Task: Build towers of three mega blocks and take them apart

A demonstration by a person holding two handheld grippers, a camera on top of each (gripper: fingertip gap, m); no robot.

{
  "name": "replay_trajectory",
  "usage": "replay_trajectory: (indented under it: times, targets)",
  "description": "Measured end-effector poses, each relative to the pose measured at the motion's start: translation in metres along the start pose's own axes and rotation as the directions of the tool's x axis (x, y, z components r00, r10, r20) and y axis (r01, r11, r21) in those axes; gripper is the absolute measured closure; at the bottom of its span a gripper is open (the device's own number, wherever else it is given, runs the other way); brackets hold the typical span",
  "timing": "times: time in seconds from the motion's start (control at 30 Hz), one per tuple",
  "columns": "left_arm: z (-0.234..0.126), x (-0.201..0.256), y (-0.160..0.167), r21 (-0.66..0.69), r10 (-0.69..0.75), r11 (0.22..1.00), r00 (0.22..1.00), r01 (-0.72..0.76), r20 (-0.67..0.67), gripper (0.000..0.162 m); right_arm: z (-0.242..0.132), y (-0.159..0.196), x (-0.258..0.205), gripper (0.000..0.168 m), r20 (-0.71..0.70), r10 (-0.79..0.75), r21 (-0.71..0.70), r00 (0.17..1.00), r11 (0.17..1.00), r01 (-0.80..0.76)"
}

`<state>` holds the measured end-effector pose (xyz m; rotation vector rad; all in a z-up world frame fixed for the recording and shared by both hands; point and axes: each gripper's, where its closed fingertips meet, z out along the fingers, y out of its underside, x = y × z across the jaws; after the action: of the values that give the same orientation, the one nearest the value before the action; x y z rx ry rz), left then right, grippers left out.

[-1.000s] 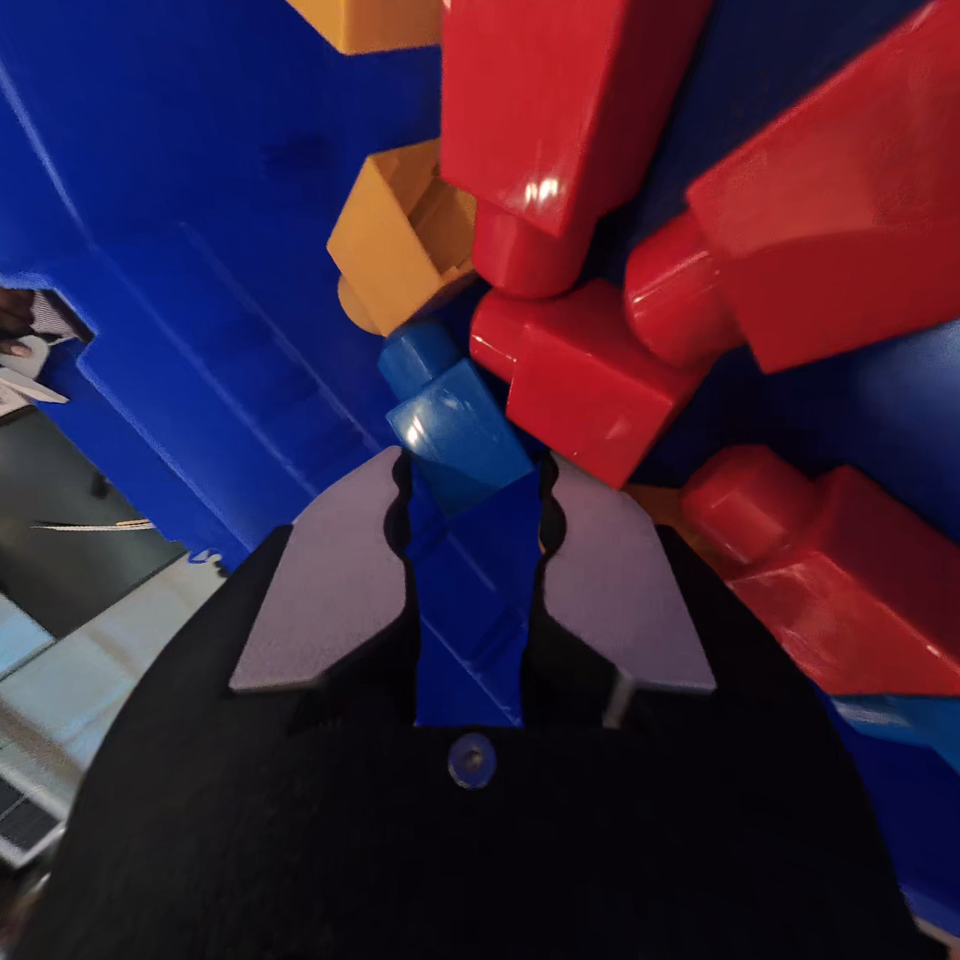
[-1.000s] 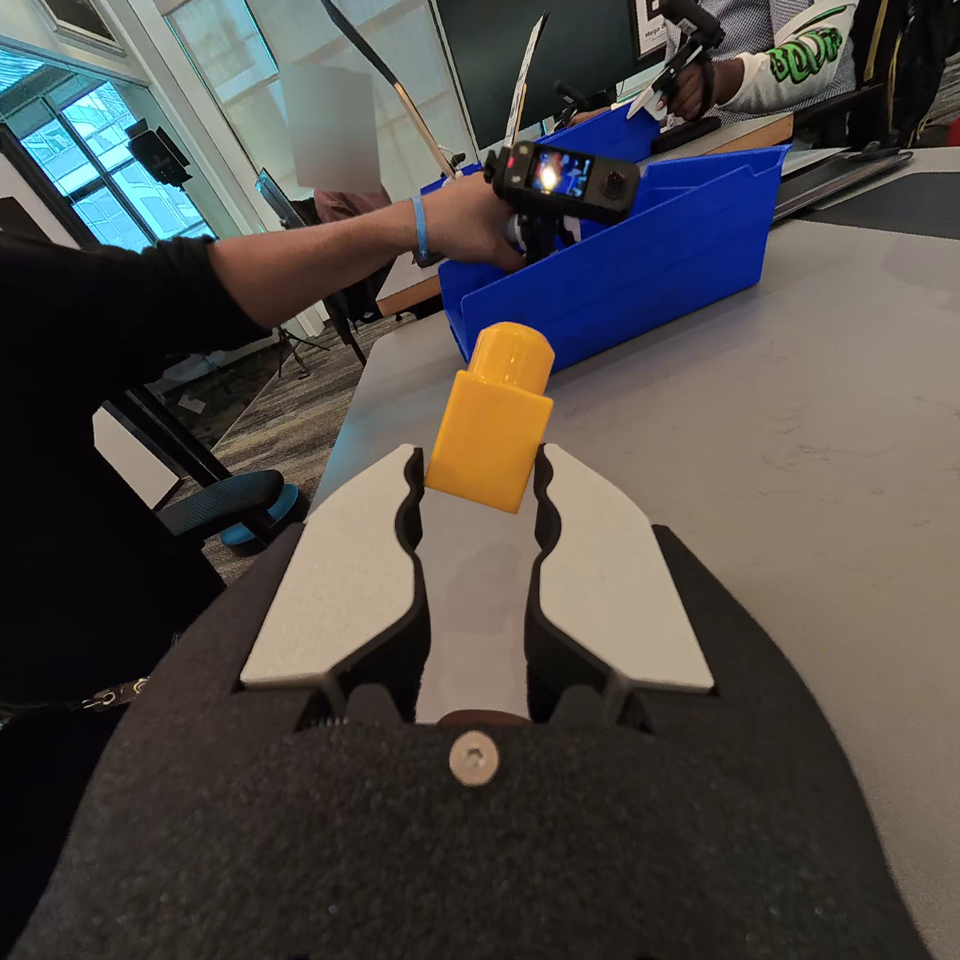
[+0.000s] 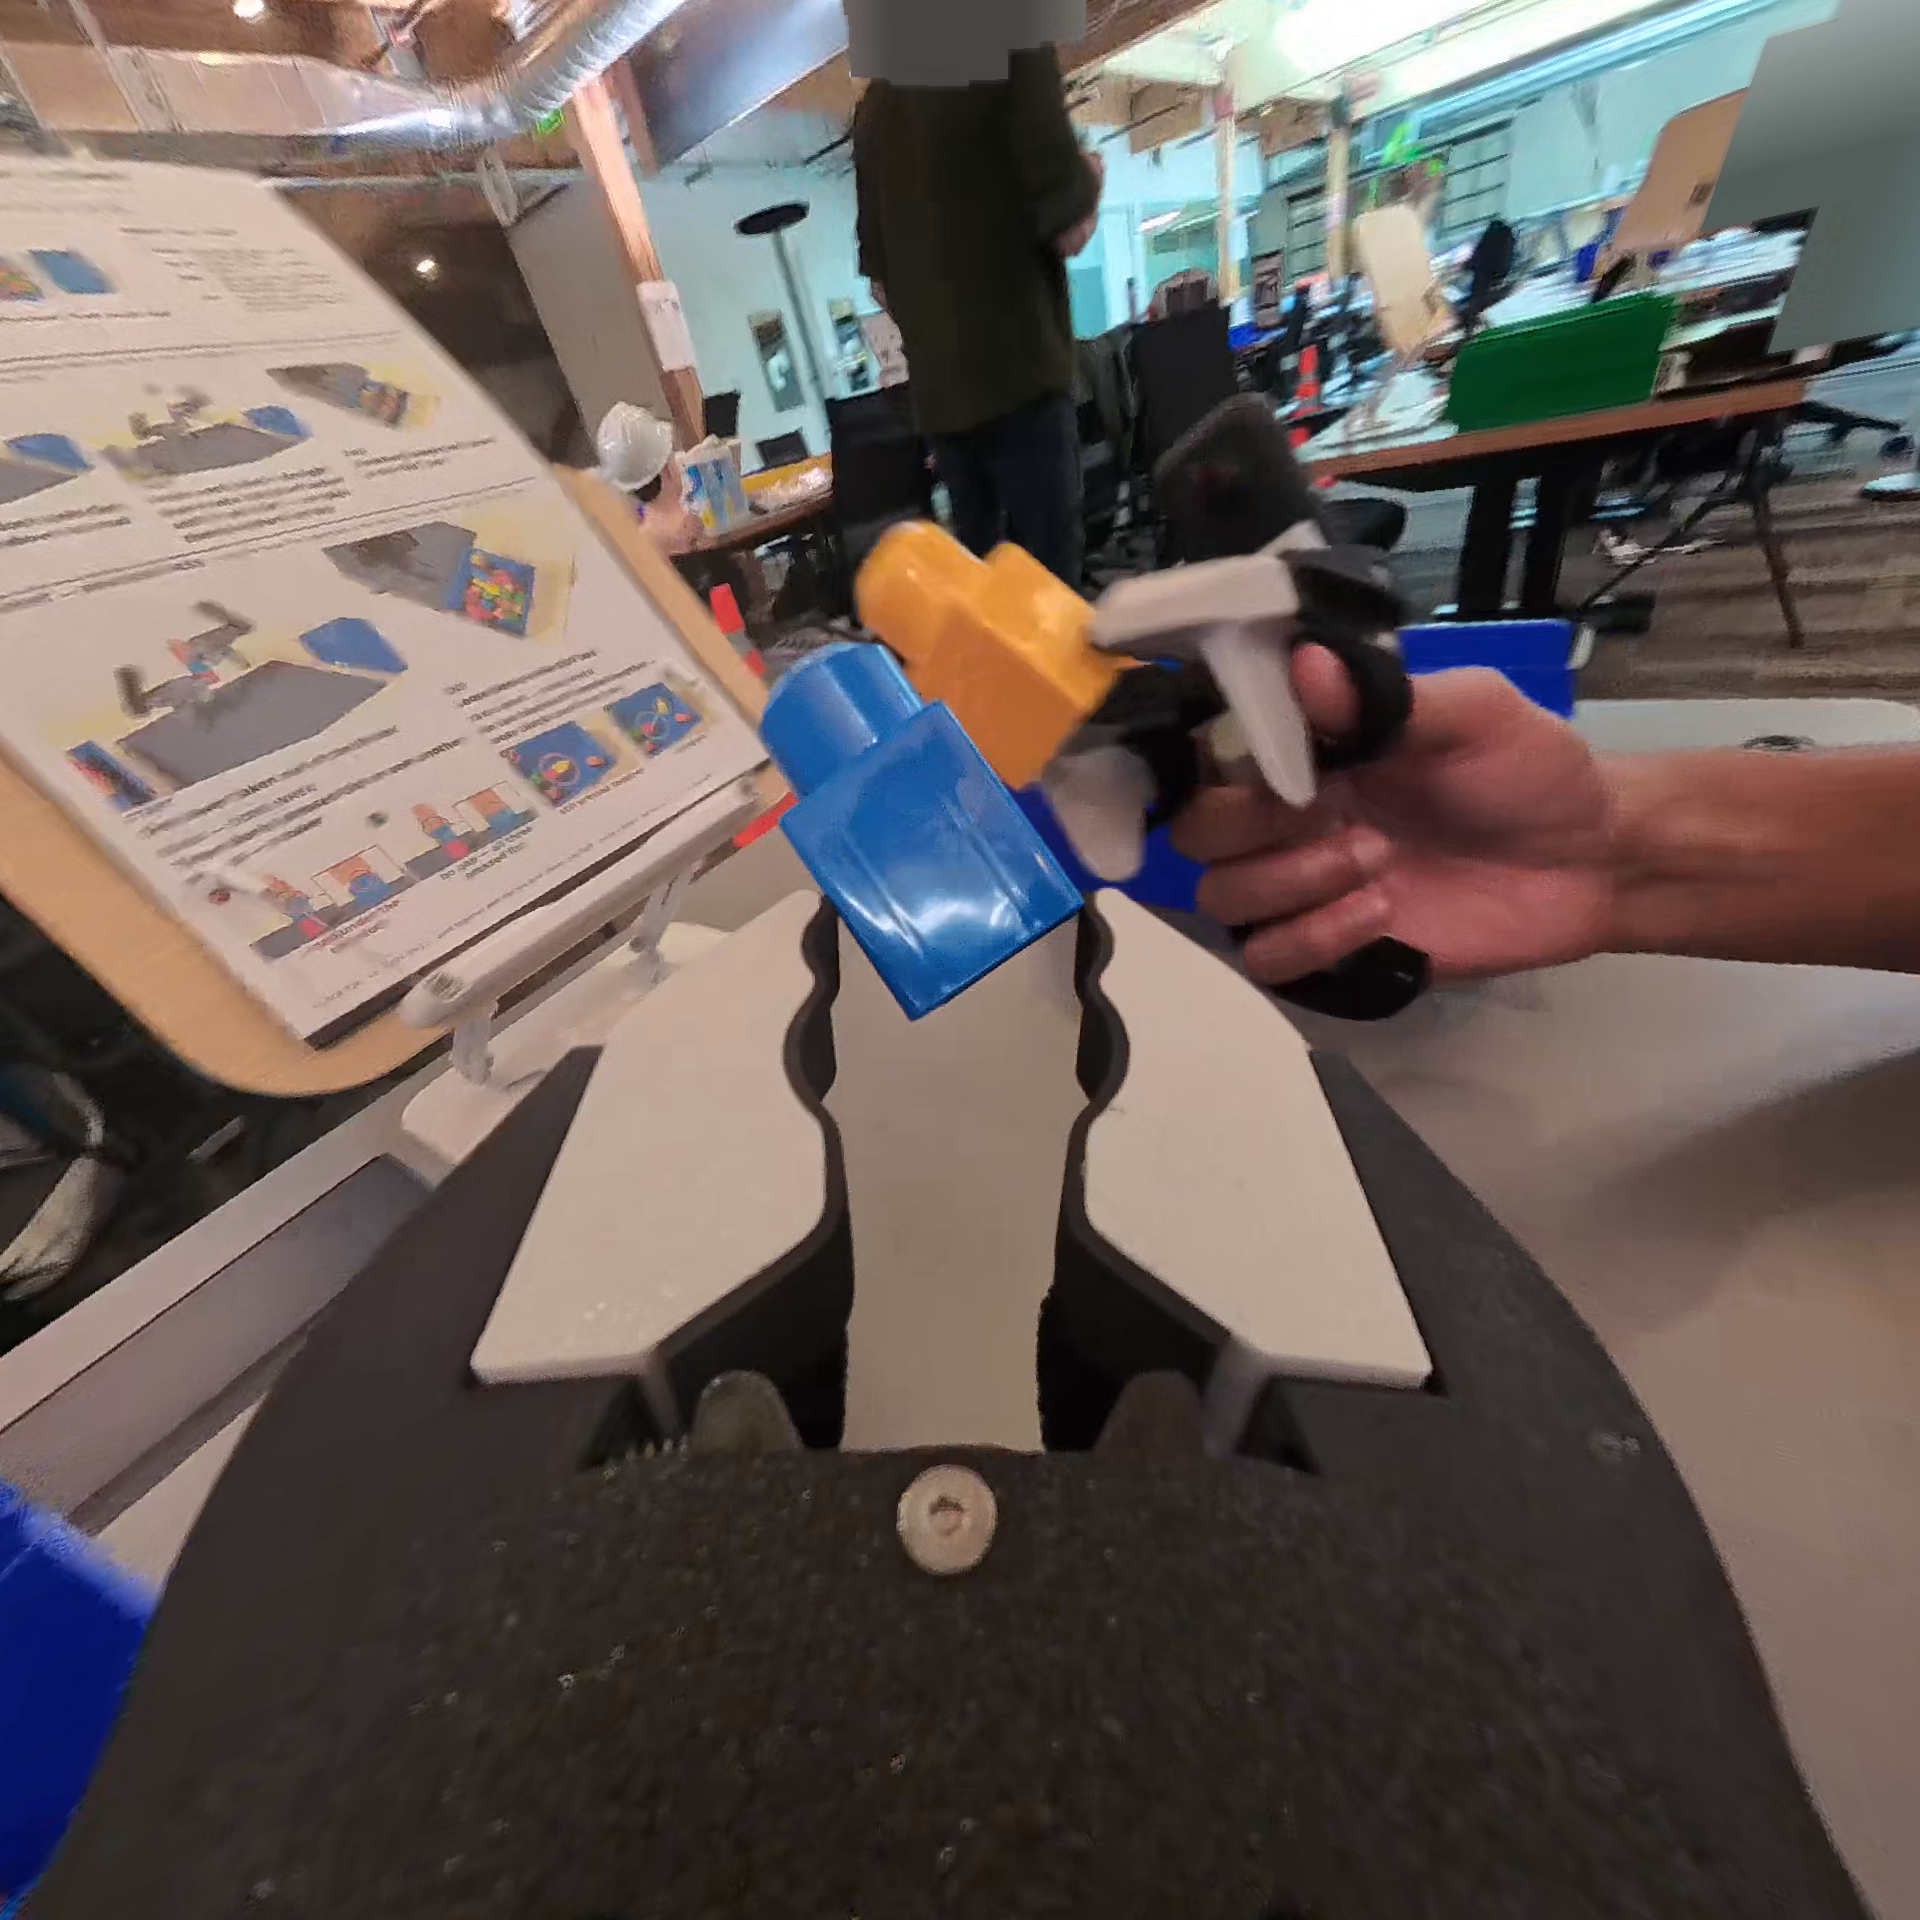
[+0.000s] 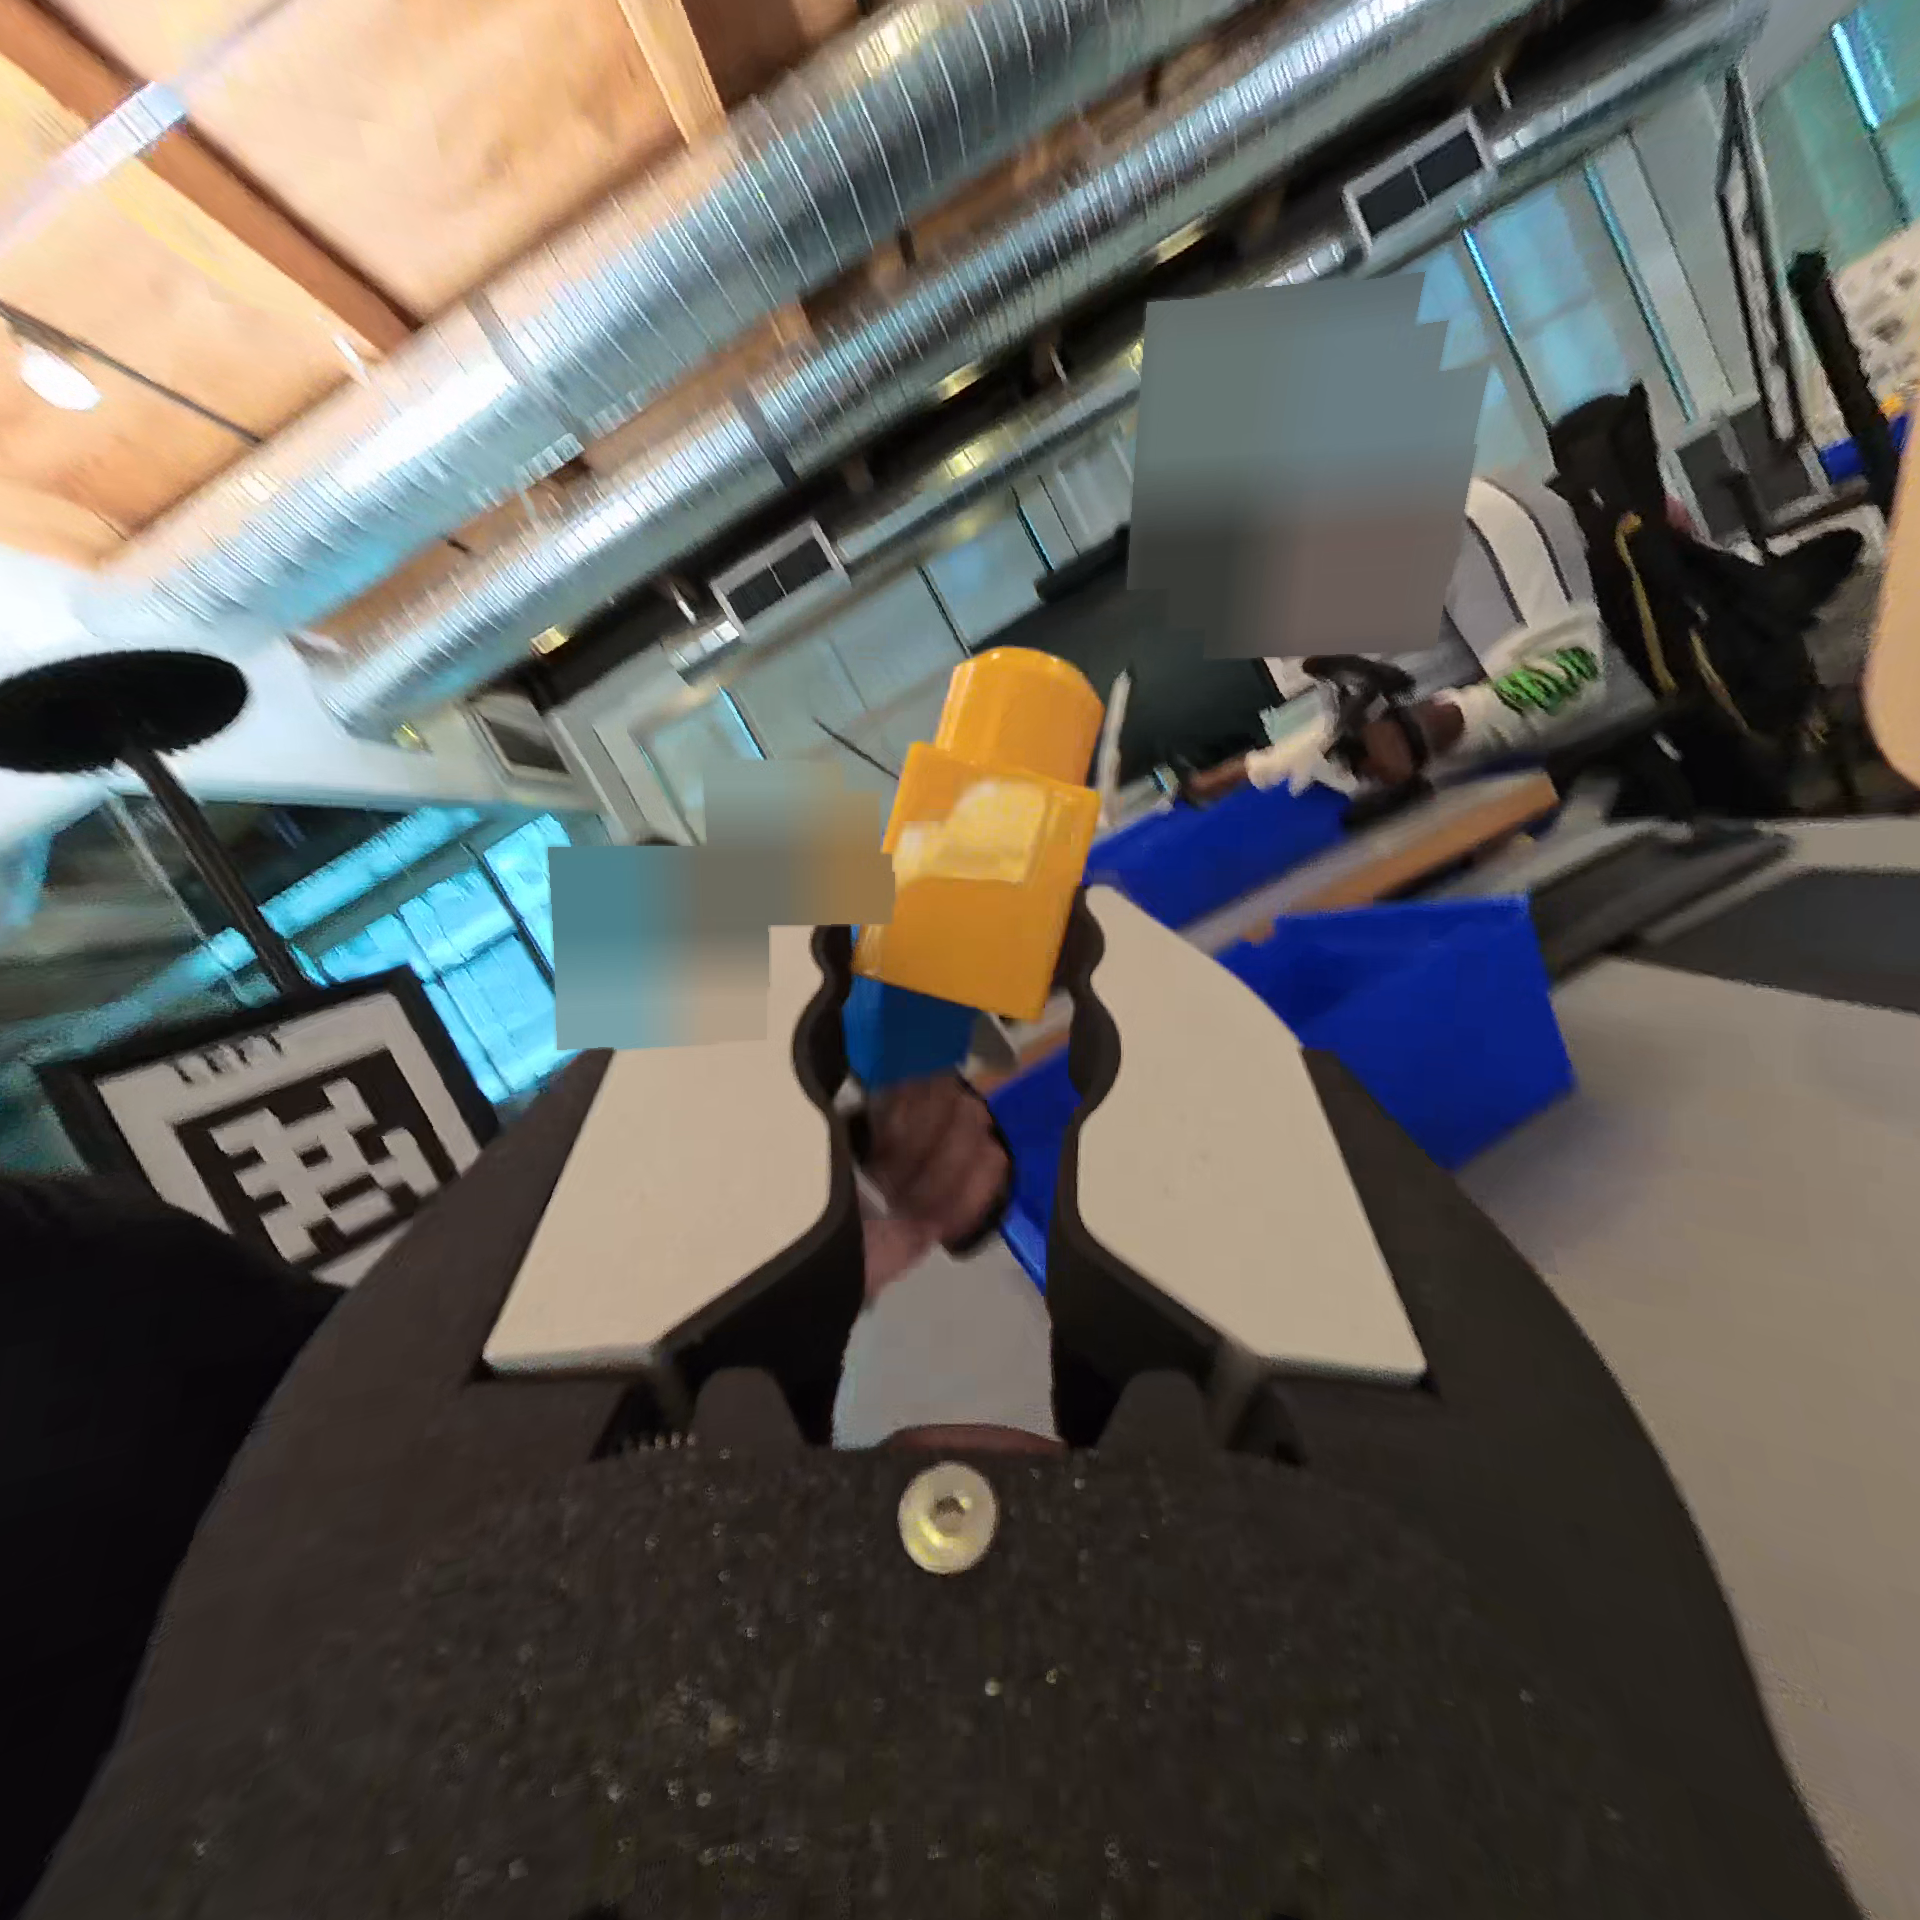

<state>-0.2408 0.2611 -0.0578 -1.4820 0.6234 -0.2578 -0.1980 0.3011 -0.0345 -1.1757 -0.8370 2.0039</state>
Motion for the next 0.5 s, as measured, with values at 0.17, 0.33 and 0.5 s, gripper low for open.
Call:
replay_trajectory:
  times: [0.17,0.33,0.5]
  targets:
    - [0.016,0.032,-0.021,0.13,-0.068,0.988,0.989,0.085,-0.132,0.119,0.024,-0.033,-0.018,0.129,0.168,0.096,0.133,0.981,0.984,-0.119]
    - [0.021,0.044,-0.044,0.24,-0.127,0.954,0.968,0.178,-0.216,0.12,0.031,-0.032,-0.034,0.129,0.261,0.084,0.131,0.962,0.984,-0.121]
    - [0.032,0.048,-0.044,0.241,-0.171,0.941,0.949,0.237,-0.264,0.12,0.027,-0.033,-0.043,0.129,0.307,0.076,0.127,0.949,0.985,-0.12]
